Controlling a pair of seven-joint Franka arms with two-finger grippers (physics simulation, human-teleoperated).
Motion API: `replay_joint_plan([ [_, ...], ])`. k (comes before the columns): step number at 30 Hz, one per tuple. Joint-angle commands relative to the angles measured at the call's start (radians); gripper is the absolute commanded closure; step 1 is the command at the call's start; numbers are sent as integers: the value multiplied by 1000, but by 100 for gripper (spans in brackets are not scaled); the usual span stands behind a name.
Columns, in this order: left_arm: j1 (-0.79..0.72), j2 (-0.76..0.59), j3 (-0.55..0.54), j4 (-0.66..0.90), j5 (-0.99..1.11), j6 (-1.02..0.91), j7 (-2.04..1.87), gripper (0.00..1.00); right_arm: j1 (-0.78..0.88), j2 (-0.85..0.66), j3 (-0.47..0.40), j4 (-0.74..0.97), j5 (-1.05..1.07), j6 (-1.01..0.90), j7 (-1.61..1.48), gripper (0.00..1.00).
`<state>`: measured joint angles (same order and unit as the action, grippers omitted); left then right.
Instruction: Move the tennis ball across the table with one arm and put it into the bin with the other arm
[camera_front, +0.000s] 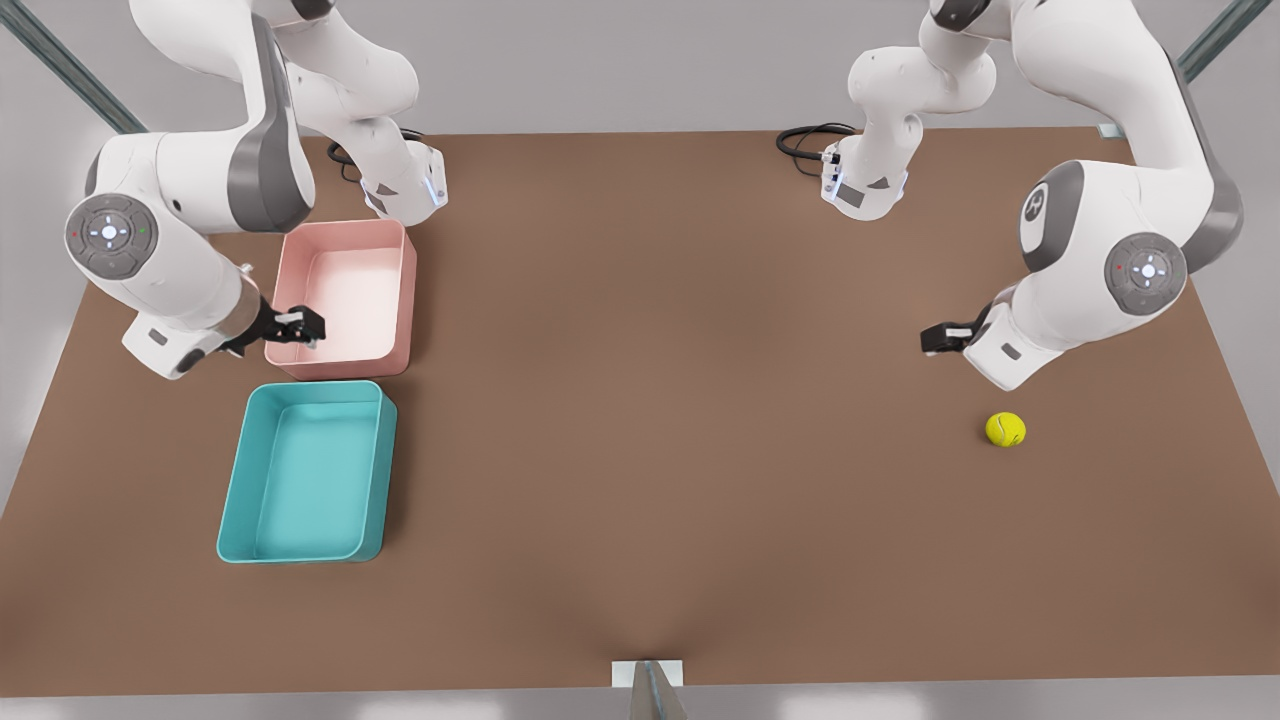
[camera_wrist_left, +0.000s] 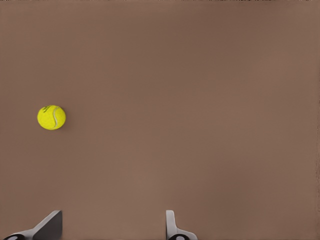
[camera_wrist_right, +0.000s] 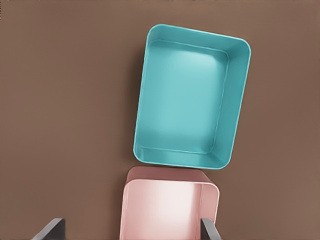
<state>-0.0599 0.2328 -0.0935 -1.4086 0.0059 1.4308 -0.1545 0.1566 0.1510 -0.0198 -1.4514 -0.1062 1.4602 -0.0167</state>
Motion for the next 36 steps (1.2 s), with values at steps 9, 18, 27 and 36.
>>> replay_joint_plan([
  [9,120,192,158,-110,-24,321,969,79,-6,87,-22,9,56,52,9,0],
  [18,253,325,294,-211,-53,573,2271,79,-17,81,-34,-4,59,45,8,0],
  [27,267,353,290,-297,-15,764,2400,79,-29,27,-42,-70,82,54,6,0],
  [36,270,362,265,-331,32,761,2176,79,-28,30,-69,-75,82,65,-5,0],
])
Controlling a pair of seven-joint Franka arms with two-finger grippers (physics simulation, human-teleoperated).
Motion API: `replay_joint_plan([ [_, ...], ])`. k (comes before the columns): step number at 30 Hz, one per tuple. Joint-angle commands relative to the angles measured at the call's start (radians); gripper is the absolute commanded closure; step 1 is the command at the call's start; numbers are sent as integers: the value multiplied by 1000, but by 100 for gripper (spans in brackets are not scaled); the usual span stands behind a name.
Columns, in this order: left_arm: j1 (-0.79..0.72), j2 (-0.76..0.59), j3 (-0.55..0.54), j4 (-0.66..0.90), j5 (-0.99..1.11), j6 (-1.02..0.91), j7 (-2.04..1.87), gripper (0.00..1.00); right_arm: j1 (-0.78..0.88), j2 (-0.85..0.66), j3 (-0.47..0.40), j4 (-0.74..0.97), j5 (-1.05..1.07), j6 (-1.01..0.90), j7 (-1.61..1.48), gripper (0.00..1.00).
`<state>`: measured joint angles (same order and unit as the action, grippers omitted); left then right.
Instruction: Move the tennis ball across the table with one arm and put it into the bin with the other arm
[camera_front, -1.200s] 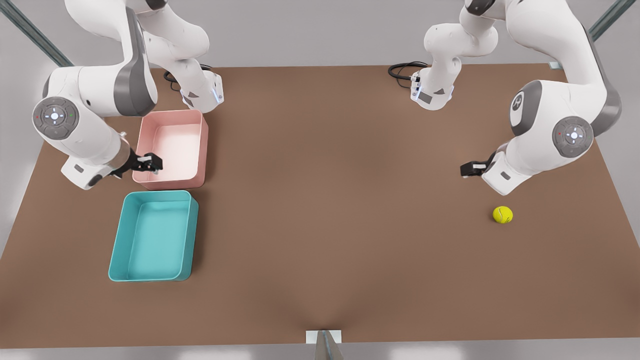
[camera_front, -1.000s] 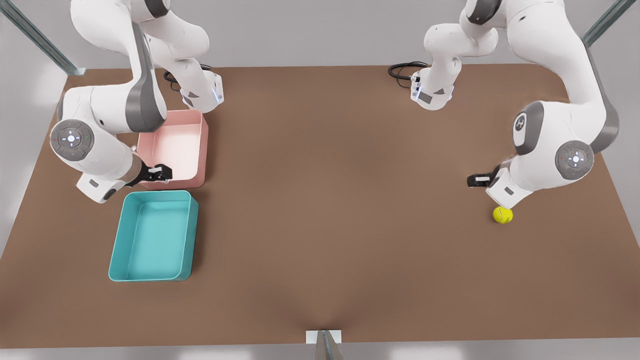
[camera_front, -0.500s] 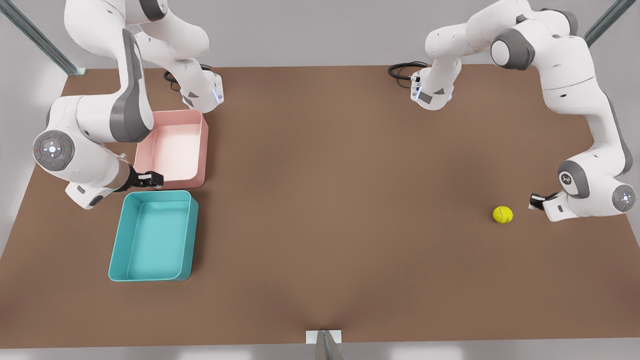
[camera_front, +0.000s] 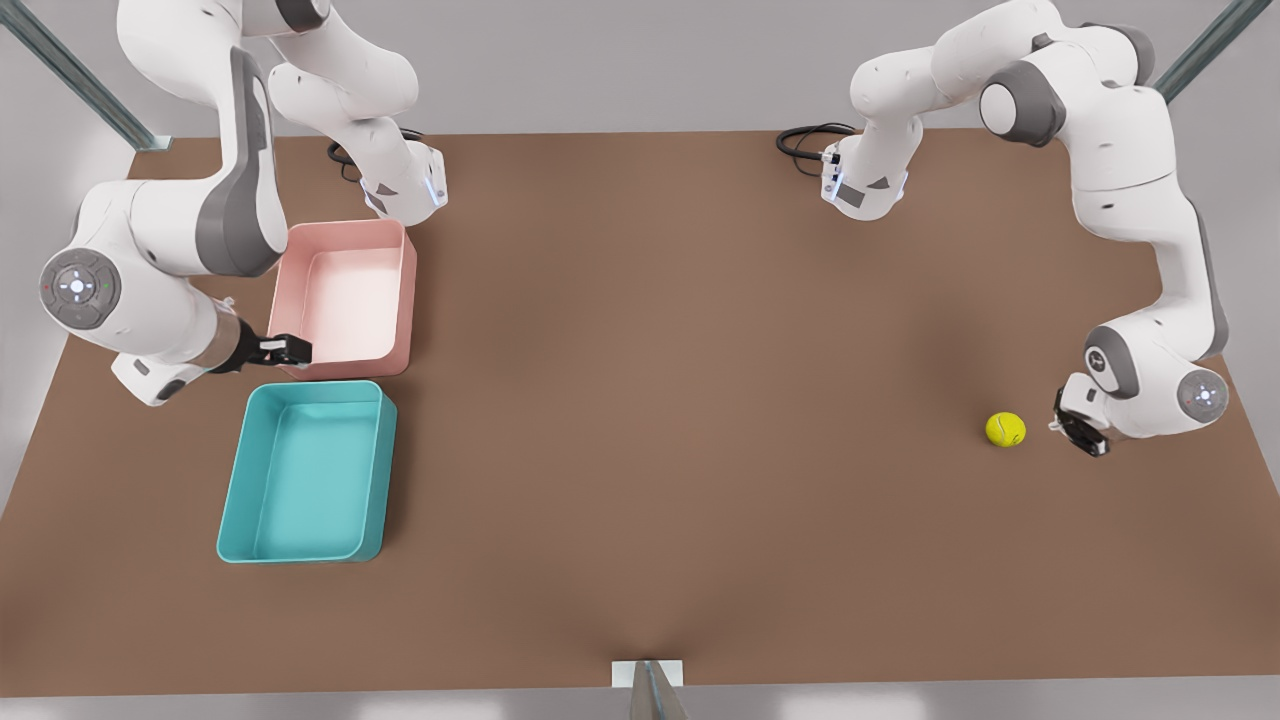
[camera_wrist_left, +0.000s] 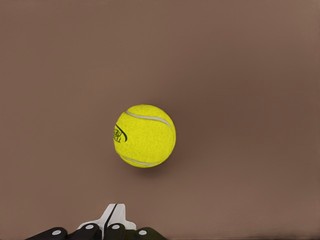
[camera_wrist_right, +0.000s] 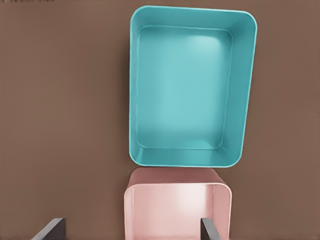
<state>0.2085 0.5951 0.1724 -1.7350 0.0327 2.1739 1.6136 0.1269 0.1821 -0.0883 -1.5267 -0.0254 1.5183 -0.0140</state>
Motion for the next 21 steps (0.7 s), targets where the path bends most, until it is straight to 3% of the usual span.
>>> replay_joint_plan([
  [1,2,8,-1,-5,19,20,401,79,2,0,-1,0,1,6,-8,0],
  [12,-37,51,-1,-49,36,101,232,79,2,16,-22,-13,21,23,-11,0],
  [13,-78,51,-2,-49,38,101,111,79,0,16,-22,-13,21,25,-12,0],
  [16,-100,28,-209,-3,38,-69,-638,79,2,17,-22,-13,19,28,-11,0],
  [18,-97,29,-223,45,4,-152,-741,79,2,19,-22,-13,19,28,-12,0],
  [21,-64,52,-148,38,-526,-233,-830,79,2,22,-22,-12,21,29,-12,0],
])
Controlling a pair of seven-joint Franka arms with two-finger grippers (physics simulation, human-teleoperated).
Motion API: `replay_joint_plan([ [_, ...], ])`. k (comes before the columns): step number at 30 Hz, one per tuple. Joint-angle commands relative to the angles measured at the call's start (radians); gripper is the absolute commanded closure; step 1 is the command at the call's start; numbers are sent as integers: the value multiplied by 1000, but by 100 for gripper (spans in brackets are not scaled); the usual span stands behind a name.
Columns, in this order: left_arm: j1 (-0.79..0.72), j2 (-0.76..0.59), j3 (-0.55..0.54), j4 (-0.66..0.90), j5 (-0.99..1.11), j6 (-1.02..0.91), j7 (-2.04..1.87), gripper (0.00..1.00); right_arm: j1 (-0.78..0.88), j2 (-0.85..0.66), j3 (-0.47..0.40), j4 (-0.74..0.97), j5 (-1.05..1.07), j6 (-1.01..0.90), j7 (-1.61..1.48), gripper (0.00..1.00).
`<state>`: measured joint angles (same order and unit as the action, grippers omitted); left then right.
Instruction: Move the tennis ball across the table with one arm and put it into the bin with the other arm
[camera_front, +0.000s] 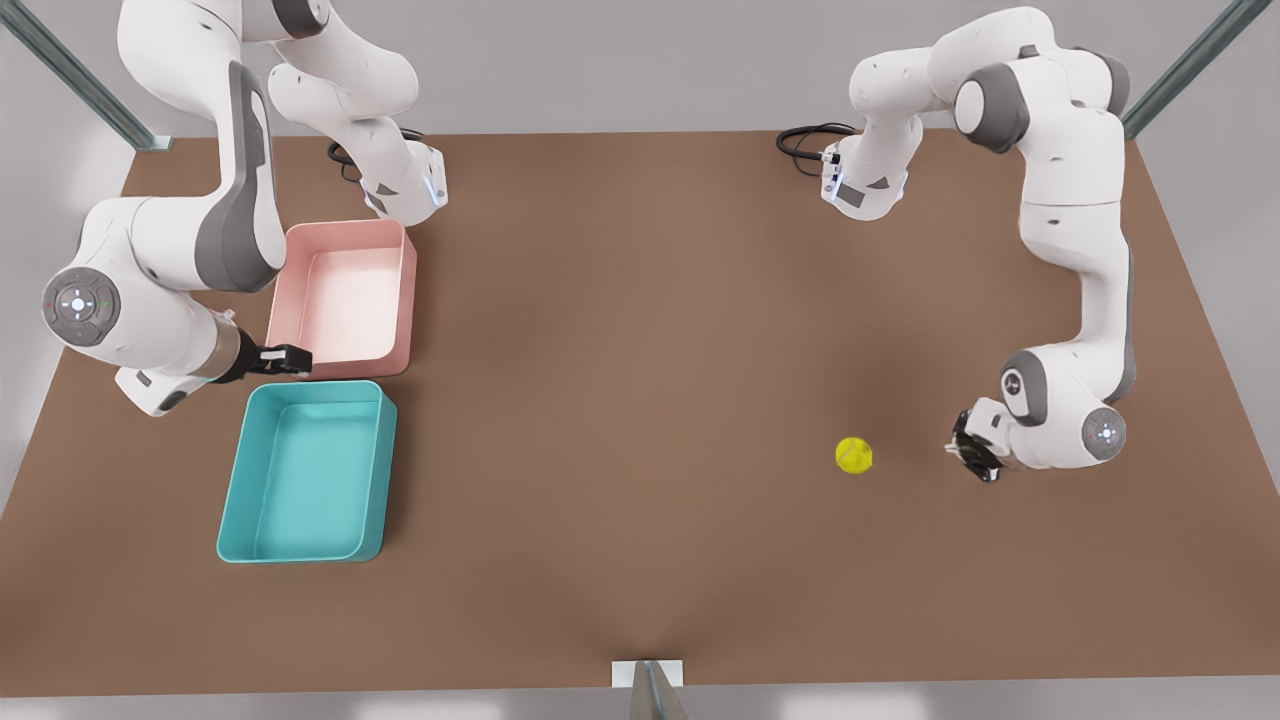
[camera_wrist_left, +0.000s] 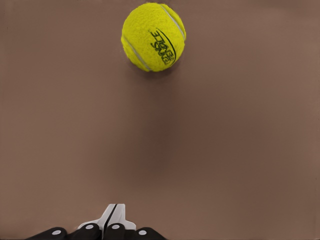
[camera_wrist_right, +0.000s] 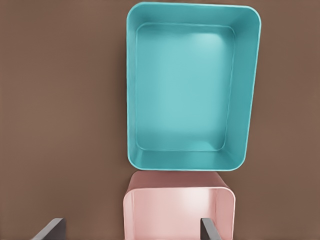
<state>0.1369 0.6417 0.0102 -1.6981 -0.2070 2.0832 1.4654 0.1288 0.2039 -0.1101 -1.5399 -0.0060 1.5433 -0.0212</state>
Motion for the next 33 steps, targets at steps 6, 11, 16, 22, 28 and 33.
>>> replay_joint_plan([
  [6,-164,-235,14,64,67,-311,-942,79,0,0,0,0,1,3,-11,0],
  [11,-214,-341,-87,514,210,-855,-1559,78,0,2,0,0,3,5,-11,0],
  [16,-215,-344,-102,511,245,-910,-1605,0,5,35,1,14,37,28,-3,0],
  [22,-229,-290,-111,479,236,-828,-1599,0,334,448,15,391,202,264,443,0],
  [28,-223,-289,-111,456,239,-813,-1599,0,529,670,4,483,195,663,672,0],
  [33,-220,-289,-111,440,239,-796,-1599,0,566,786,13,580,192,781,661,0],
])
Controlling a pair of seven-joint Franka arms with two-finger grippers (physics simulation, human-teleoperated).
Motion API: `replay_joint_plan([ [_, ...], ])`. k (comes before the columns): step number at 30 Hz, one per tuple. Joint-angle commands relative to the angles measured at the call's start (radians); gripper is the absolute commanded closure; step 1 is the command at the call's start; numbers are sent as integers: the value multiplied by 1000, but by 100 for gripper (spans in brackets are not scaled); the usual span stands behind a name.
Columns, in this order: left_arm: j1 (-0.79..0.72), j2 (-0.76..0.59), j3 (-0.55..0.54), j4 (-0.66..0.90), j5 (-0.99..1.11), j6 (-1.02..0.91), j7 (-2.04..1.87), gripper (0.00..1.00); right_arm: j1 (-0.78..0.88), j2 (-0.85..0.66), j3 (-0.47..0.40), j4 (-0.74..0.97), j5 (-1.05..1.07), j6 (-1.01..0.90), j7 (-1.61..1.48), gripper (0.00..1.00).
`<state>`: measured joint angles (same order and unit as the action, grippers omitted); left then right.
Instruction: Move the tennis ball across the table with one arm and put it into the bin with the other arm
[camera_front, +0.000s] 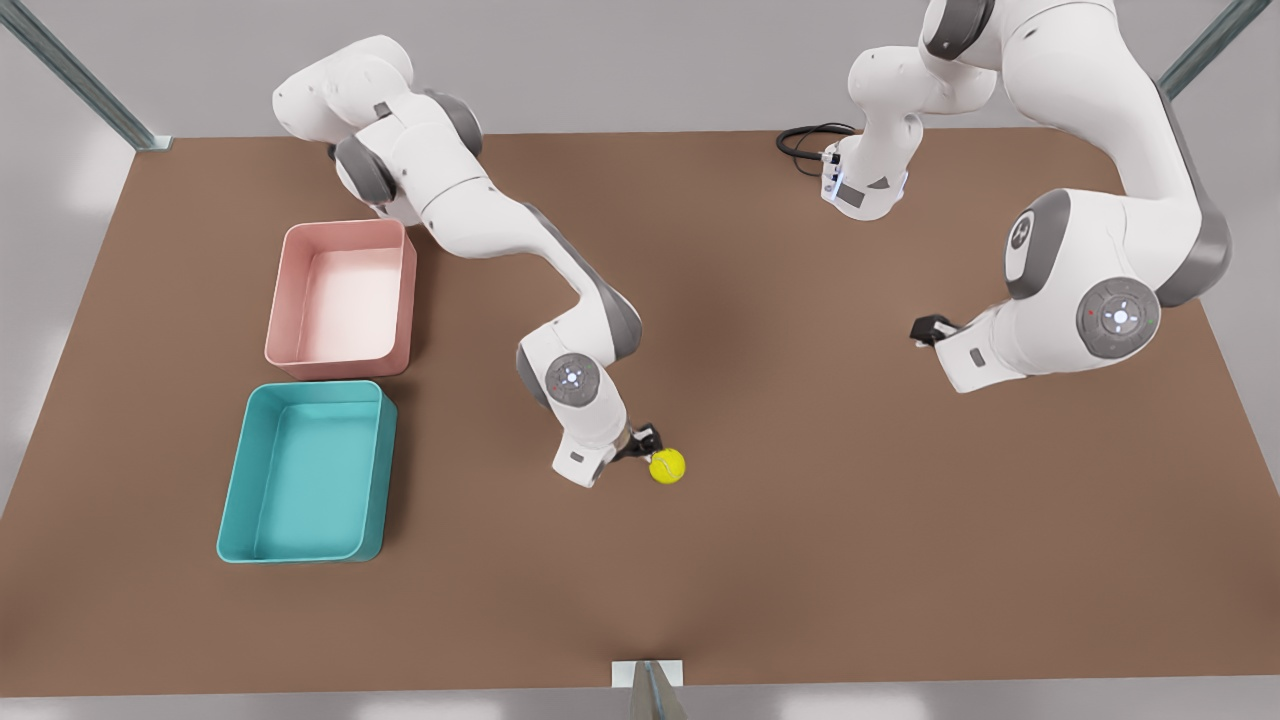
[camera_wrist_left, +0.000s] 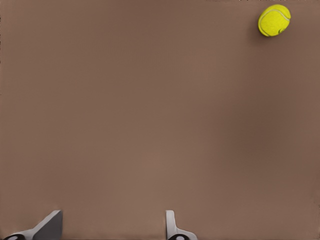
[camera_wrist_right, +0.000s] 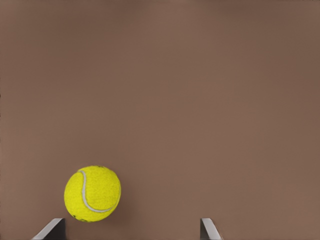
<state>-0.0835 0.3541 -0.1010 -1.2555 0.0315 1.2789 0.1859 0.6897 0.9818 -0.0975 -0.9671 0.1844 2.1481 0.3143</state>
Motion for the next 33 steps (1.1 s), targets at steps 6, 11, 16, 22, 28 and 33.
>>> replay_joint_plan([
  [6,10,8,0,-7,-1,13,-319,0,57,74,1,7,0,306,322,0],
  [11,10,11,0,-7,1,14,-318,0,65,127,-7,5,-6,355,319,0],
  [16,10,17,0,-7,1,22,-318,0,79,155,-8,4,-6,388,319,0],
  [22,16,23,0,-7,1,28,-318,0,97,179,-10,2,-6,434,319,0],
  [28,18,23,0,-7,1,28,-318,0,97,210,-10,2,-22,466,319,0],
  [33,18,26,0,-7,1,30,-318,0,99,225,-13,2,-22,487,319,0],
])
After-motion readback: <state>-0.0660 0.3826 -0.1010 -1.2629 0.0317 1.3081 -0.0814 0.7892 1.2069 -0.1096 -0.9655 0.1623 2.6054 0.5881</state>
